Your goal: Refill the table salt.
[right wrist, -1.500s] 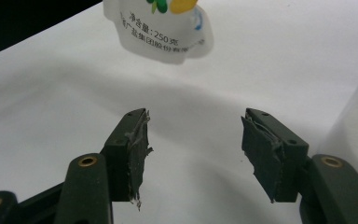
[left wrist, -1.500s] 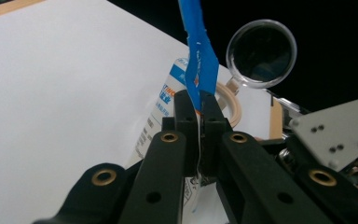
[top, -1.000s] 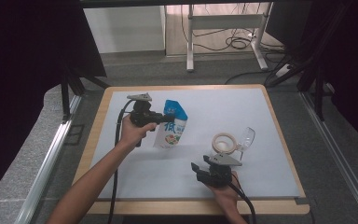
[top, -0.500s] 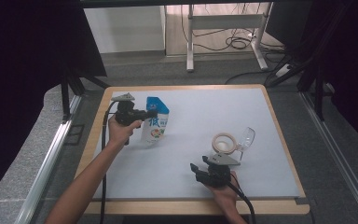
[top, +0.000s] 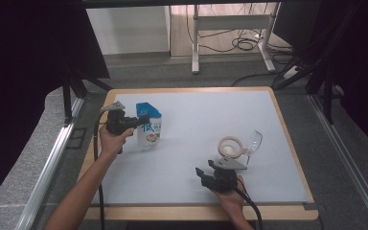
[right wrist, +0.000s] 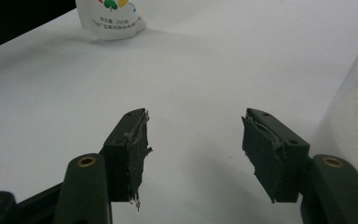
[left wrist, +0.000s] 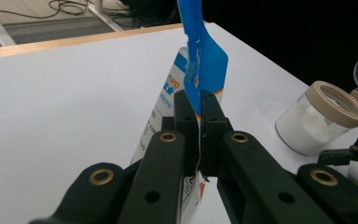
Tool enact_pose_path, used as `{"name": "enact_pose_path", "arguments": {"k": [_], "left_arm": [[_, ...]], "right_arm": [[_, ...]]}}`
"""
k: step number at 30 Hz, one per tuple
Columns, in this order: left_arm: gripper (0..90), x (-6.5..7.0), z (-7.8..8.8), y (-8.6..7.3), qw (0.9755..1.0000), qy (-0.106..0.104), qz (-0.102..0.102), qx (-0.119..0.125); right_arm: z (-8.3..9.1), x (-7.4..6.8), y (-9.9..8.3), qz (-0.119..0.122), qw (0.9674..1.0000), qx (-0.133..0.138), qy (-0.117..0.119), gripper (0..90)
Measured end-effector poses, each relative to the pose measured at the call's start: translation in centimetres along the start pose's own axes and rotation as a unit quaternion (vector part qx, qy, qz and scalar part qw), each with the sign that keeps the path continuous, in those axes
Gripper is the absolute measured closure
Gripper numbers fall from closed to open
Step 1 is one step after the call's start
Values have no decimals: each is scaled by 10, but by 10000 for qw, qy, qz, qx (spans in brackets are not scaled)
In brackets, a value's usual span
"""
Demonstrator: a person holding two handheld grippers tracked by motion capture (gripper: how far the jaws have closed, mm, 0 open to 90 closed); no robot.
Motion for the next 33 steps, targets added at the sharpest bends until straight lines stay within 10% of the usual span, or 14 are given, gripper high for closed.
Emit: {"name": "enact_pose_path", "arguments": {"k": [21, 33], "left_arm": [[866, -15, 30, -19, 9993, 222, 26, 290], [824, -8, 17, -16, 9993, 277, -132, 236]], "right_arm": [[2, 3, 3, -28, 10000, 58, -31, 402], [1, 4, 3, -35, 10000, 50, -36, 398]]}}
Point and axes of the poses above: each handheld gripper's, and its own axes: z roughly backward along the jaws, y roughly out of its top, x roughly to its right, the point moved 9 cm from there along -z, roughly forward along the jaws, and after that the axes turned 2 degrees about -z, right-handed, at the moved point
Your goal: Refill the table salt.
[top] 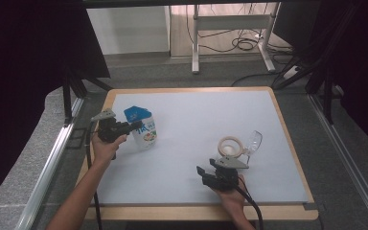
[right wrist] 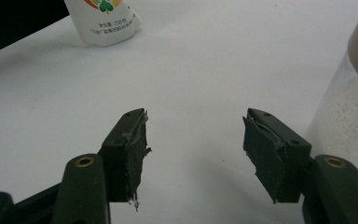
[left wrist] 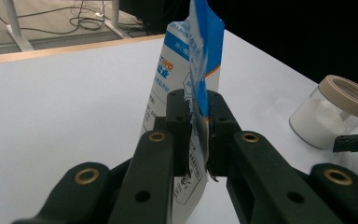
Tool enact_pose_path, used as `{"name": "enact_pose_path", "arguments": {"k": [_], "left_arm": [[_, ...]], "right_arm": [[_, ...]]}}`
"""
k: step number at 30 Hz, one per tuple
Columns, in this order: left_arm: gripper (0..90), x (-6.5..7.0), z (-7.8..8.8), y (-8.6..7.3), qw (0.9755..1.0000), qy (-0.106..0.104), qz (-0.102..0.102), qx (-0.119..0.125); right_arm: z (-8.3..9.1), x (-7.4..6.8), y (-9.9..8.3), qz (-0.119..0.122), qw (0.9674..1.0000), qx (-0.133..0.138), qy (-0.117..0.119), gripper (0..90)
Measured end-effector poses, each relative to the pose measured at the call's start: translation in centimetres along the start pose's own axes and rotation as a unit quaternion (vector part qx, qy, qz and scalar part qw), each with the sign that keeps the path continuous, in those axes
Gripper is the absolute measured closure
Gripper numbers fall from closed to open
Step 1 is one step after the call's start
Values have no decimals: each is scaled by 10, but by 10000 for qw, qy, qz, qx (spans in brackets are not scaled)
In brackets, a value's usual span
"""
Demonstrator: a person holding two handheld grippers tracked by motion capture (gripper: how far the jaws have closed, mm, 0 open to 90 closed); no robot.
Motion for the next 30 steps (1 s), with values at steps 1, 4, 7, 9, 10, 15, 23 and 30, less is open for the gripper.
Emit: {"name": "enact_pose_path", "arguments": {"k": [1, 4, 7, 9, 10, 15, 23, 30], "left_arm": [[817, 0, -1, 0, 10000, -22, 13, -12], [770, 0, -2, 0, 10000, -10, 14, -9], [693, 0, -3, 0, 10000, 8, 36, 24], [628, 0, -3, 0, 10000, 2, 47, 35], [608, 0, -3, 0, 10000, 2, 47, 35], [490, 3, -6, -2, 10000, 55, 21, -24], [389, 9, -6, -7, 9998, -16, -1, -183], [376, 13, -3, -18, 9996, -76, 88, -252]], "right_arm": [[0, 0, 0, 1, 10000, 0, -1, 396], [1, 1, 0, 6, 10000, 12, -6, 396], [1, 1, 1, 1, 10000, 20, -14, 396], [1, 1, 1, -1, 10000, 21, -16, 396], [1, 1, 1, -1, 10000, 21, -16, 396], [1, 1, 1, 2, 10000, 14, -17, 396], [1, 2, 0, -10, 10000, 17, -22, 396], [3, 5, 2, -15, 10000, 45, -39, 396]]}}
Point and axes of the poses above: each handheld gripper's, and its own axes: z roughly backward along the jaws, y roughly out of its top, x roughly to its right, the point moved 9 cm from there along -z, roughly forward along the jaws, and after that the axes turned 2 degrees about -z, right-handed, at the moved point
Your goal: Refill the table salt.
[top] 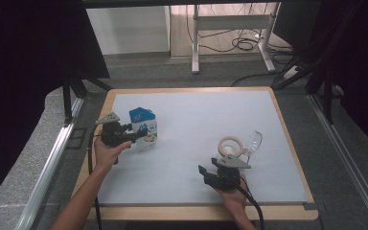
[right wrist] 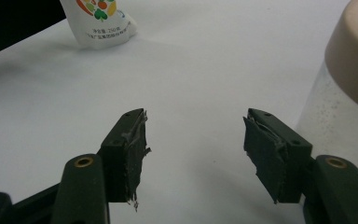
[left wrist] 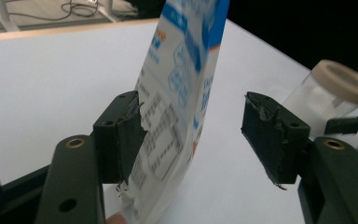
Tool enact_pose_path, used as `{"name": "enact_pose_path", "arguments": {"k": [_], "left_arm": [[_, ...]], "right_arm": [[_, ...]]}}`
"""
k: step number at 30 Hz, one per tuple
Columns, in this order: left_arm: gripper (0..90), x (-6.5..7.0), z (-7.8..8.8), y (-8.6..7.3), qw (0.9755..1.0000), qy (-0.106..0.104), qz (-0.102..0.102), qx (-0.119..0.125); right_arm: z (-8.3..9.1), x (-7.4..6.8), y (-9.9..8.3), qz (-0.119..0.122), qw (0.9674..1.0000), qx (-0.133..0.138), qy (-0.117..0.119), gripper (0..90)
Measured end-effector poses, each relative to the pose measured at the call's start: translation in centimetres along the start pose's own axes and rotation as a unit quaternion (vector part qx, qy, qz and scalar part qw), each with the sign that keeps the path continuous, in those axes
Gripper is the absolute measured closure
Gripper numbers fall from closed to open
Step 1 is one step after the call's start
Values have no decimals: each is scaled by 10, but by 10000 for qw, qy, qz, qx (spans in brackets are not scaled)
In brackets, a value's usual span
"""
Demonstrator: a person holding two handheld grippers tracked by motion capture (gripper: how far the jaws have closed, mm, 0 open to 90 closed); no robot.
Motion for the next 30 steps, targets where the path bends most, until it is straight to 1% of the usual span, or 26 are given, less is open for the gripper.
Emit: {"name": "enact_pose_path", "arguments": {"k": [1, 2, 4, 6, 8, 10, 11, 13, 14, 16, 18, 20, 22, 24, 26, 28, 30], "left_arm": [[376, 0, 0, -2, 10000, -9, 0, -18], [373, 1, 0, -5, 9999, -21, -17, -111], [370, 3, 1, -7, 10000, -20, -21, -74], [367, 5, 3, -9, 9999, 4, -83, -89], [366, 6, 4, -10, 9999, -18, -80, -82], [366, 7, 7, -13, 10000, -17, -7, -77], [365, 7, 8, -15, 9999, -18, -4, -128], [364, 8, 10, -18, 9999, 25, 8, -136], [364, 9, 10, -20, 9999, 11, -13, -166], [364, 9, 10, -23, 9998, 25, -6, -175], [363, 10, 8, -24, 9998, -25, 37, -194], [360, 10, 9, -24, 9999, -25, 60, -152], [361, 10, 11, -25, 9999, -15, 47, -132], [359, 9, 11, -27, 9999, 33, 28, -165], [360, 9, 12, -30, 9999, 36, 50, -159], [360, 9, 11, -33, 9997, 64, 0, -224], [359, 9, 10, -36, 9997, 55, 30, -238]], "right_arm": [[0, 0, 0, -16, 10000, -2, -8, 396], [0, 1, 0, -17, 10000, -1, -9, 396], [0, 1, 0, -12, 10000, 2, -11, 396], [1, 1, 1, -12, 10000, 4, -12, 396], [0, 0, 1, -11, 10000, 2, -8, 396], [0, 0, 1, -12, 10000, 2, -2, 396], [0, 0, 1, -10, 10000, -2, 0, 396], [0, 0, 1, -14, 10000, -3, 6, 396], [0, 0, 1, -16, 10000, -5, 9, 395], [0, 1, 1, -13, 10000, 2, 4, 395], [0, 2, 1, -34, 10000, -7, 4, 395], [-1, 2, 1, -54, 10000, -14, 10, 395], [0, 2, 1, -30, 10000, -18, 8, 394], [0, 2, 1, -37, 10000, -18, 7, 394], [0, 3, 1, -43, 10000, -23, 5, 394], [0, 3, 1, -41, 10000, -22, 2, 394], [1, 3, 1, -46, 10000, -14, -1, 394]]}}
Point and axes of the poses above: each handheld gripper's, and its own axes: z roughly backward along the jaws, y roughly out of its top, x roughly to its right, the point moved 9 cm from there along -z, roughly forward along the jaws, and after that the axes turned 2 degrees about -z, right-handed, at the moved point
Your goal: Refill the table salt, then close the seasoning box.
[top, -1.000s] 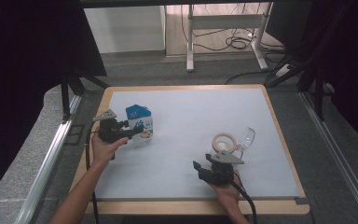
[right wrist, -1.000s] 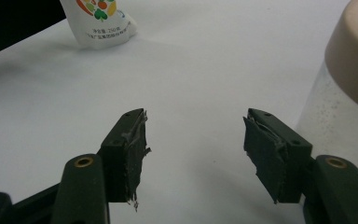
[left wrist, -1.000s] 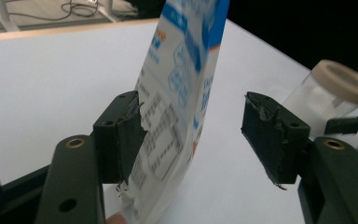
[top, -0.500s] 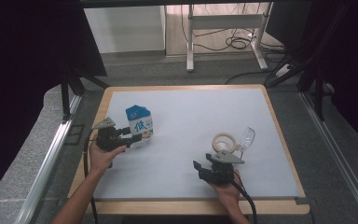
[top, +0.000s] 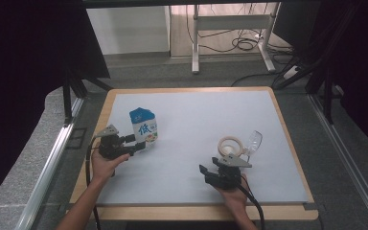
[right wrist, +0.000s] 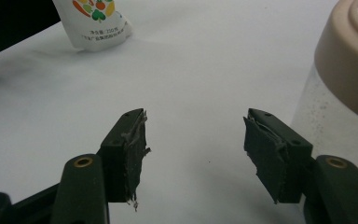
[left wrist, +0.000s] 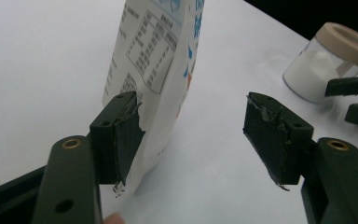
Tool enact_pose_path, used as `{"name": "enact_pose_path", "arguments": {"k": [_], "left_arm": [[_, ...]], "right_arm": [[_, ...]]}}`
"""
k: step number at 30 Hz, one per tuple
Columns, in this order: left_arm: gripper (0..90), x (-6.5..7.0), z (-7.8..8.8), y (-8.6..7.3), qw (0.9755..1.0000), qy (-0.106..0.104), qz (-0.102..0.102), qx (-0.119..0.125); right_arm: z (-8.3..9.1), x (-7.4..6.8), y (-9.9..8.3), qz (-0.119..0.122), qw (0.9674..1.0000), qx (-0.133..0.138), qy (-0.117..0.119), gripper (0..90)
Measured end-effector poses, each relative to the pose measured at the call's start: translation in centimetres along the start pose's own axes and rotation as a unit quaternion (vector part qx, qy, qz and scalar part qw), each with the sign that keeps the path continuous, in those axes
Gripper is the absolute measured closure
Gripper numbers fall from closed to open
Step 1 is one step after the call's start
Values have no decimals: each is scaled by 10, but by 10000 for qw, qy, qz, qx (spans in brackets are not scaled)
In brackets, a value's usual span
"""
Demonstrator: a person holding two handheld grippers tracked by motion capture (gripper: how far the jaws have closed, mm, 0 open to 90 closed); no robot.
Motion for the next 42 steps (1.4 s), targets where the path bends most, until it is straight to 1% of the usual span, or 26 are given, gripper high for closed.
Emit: {"name": "enact_pose_path", "arguments": {"k": [3, 5, 9, 10, 11, 12, 13, 16, 17, 19, 20, 21, 24, 26, 28, 31, 32, 33, 34, 35, 36, 37, 38, 42], "left_arm": [[360, 1, 0, -4, 10000, -8, 66, -9], [359, 1, 0, -7, 10000, 0, 31, -23], [359, 3, 1, -15, 10000, 0, 44, -72], [359, 4, 1, -17, 9999, 10, 77, -80], [360, 4, 1, -17, 9999, 10, 77, -80], [359, 3, 0, -21, 9999, 12, 56, -115], [359, 4, 0, -23, 9999, -2, 97, -132], [358, 4, 0, -27, 9998, 10, 108, -149], [359, 5, 0, -28, 9999, 20, 83, -148], [358, 6, 0, -31, 9998, 49, 62, -177], [356, 6, 0, -31, 9998, 49, 62, -177], [354, 8, -1, -33, 9998, 35, 59, -204], [354, 9, -2, -36, 9997, 64, 0, -226], [354, 10, -2, -37, 9997, 38, 10, -226], [354, 11, -3, -37, 9997, 29, 44, -231], [353, 11, -6, -39, 9996, 37, 10, -291], [353, 11, -6, -39, 9996, 37, 10, -291], [351, 12, -8, -40, 9995, -32, 70, -296], [346, 13, -9, -40, 9995, -67, 94, -286], [346, 13, -9, -40, 9995, -67, 94, -286], [346, 13, -10, -41, 9995, -39, 74, -301], [345, 13, -10, -41, 9995, -39, 74, -301], [343, 13, -11, -42, 9994, -11, 43, -332], [345, 13, -13, -43, 9995, -14, 61, -317]], "right_arm": [[1, 1, 1, -10, 10000, 29, -10, 394], [2, 2, 2, -11, 10000, 36, -12, 394], [3, 3, 3, -18, 10000, 76, -31, 394], [3, 3, 4, -1, 10000, 85, -32, 394], [3, 3, 4, -1, 10000, 85, -32, 394], [4, 4, 5, -12, 9999, 101, -21, 395], [5, 4, 5, -7, 9999, 102, -3, 400], [9, 3, 6, -5, 9999, 140, 72, 437], [10, 3, 6, 15, 9998, 152, 95, 457], [16, 4, 8, 62, 9996, 259, 136, 532], [19, 4, 9, 109, 9993, 308, 160, 584], [24, 4, 11, 191, 9990, 367, 175, 659], [35, 6, 14, 337, 9982, 434, 221, 806], [41, 9, 15, 404, 9979, 454, 244, 867], [50, 15, 15, 431, 9976, 489, 215, 897], [59, 24, 13, 370, 9977, 534, 172, 900], [59, 24, 13, 370, 9977, 534, 172, 900], [67, 34, 13, 294, 9978, 581, 96, 900], [70, 38, 13, 264, 9978, 606, 70, 900], [70, 38, 13, 264, 9978, 606, 70, 900], [76, 45, 14, 206, 9976, 662, 6, 900], [76, 45, 14, 206, 9976, 662, 6, 900], [84, 53, 15, 148, 9971, 745, -62, 900], [94, 68, 17, 40, 9961, 857, -226, 900]]}}
Point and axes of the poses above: each handheld gripper's, and its own axes: z roughly backward along the jaws, y roughly out of its top, x roughly to its right, the point moved 9 cm from there along -z, roughly forward along the jaws, and after that the axes turned 2 degrees about -z, right-handed, at the moved point
